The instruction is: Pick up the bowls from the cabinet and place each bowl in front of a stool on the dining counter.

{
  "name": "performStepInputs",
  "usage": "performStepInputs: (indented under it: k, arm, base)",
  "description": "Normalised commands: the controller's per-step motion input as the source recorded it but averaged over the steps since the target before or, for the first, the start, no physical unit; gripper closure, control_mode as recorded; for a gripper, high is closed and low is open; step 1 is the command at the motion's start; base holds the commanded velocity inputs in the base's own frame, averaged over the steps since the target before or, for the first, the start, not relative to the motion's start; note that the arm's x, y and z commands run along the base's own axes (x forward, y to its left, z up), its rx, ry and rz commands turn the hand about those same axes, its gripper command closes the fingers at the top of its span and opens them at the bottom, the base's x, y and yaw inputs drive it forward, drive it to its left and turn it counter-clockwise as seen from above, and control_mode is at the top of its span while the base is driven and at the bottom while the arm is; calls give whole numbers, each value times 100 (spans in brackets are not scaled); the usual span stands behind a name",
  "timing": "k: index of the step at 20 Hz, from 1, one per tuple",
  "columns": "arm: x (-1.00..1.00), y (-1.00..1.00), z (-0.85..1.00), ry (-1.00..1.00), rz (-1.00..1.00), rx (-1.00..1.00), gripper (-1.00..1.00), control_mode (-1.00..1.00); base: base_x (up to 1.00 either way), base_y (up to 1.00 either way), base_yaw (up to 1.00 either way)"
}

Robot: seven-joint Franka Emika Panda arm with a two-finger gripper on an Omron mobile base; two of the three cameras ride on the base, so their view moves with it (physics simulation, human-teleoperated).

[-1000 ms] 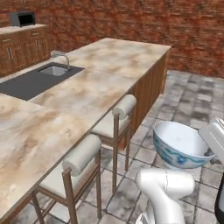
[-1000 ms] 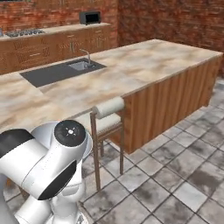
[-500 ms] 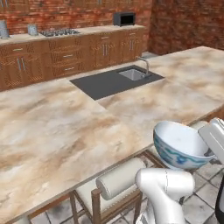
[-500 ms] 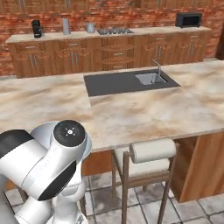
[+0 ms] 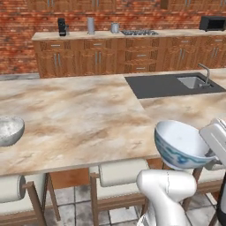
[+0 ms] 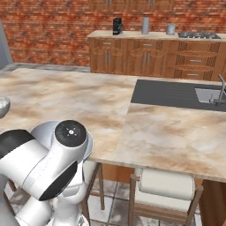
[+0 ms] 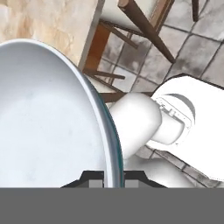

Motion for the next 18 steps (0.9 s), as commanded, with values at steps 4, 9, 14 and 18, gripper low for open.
performStepInputs:
  k: [4, 9, 14, 18]
  arm:
    - [100, 14, -27, 1, 26, 0, 100, -100]
    - [100, 12, -7, 0, 4, 0, 100, -100]
    - [100, 30, -6, 0, 1, 0, 100, -100]
    - [100, 53, -31, 0, 0, -1, 100, -100]
  base:
    - [0, 0, 0]
    - [0, 0, 0]
    - [0, 0, 0]
    - [0, 0, 0]
